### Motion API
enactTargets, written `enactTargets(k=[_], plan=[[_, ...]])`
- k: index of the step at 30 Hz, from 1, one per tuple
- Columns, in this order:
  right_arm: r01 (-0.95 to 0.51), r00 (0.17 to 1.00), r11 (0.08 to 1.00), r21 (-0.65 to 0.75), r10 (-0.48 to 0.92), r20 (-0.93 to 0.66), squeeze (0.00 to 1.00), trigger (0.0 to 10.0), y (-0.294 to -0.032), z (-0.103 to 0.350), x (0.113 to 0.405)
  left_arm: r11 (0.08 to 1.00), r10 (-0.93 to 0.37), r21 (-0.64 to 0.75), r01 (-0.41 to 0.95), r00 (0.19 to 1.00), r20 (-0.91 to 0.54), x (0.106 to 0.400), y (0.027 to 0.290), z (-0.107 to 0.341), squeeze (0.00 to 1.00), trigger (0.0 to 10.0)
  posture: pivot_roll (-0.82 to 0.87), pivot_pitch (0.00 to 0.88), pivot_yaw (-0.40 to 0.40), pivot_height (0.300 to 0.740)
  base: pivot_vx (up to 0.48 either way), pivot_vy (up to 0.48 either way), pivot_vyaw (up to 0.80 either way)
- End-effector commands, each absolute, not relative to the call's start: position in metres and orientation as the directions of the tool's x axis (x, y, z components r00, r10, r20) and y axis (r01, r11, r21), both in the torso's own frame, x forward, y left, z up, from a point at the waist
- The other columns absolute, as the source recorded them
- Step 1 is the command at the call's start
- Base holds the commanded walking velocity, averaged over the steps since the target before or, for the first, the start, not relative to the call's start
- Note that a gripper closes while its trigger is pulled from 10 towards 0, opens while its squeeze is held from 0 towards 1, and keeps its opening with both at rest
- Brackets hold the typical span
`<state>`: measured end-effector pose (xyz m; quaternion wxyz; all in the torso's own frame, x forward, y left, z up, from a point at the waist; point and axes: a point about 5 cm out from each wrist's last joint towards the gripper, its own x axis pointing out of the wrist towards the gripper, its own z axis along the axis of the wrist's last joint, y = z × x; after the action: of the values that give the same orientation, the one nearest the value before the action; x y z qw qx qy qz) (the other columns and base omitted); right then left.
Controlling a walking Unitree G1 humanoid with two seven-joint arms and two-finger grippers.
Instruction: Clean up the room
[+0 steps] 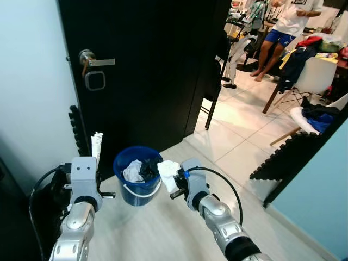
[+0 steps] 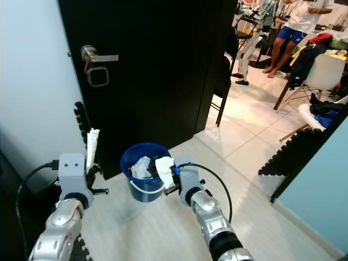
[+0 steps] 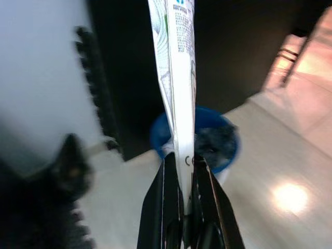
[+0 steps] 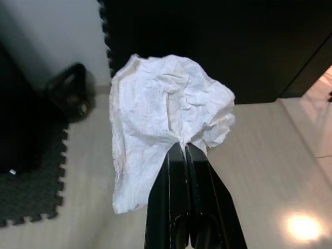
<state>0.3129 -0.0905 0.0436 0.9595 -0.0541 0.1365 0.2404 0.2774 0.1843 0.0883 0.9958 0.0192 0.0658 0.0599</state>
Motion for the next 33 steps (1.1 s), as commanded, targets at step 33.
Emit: enactTargets(k=[33], plan=[[-0.494,0.841,0.868,-0.045,0.464,-0.277,0.0,10.0,-0.0861,0.0443,0.3153,0.991,0.127,0.065,-0.119,0.982,-0.14,0.2769,0.1875,0.0851,0.0,10.0,0.13,0.0,-0.129,0.74,0.353,0.0,0.16]])
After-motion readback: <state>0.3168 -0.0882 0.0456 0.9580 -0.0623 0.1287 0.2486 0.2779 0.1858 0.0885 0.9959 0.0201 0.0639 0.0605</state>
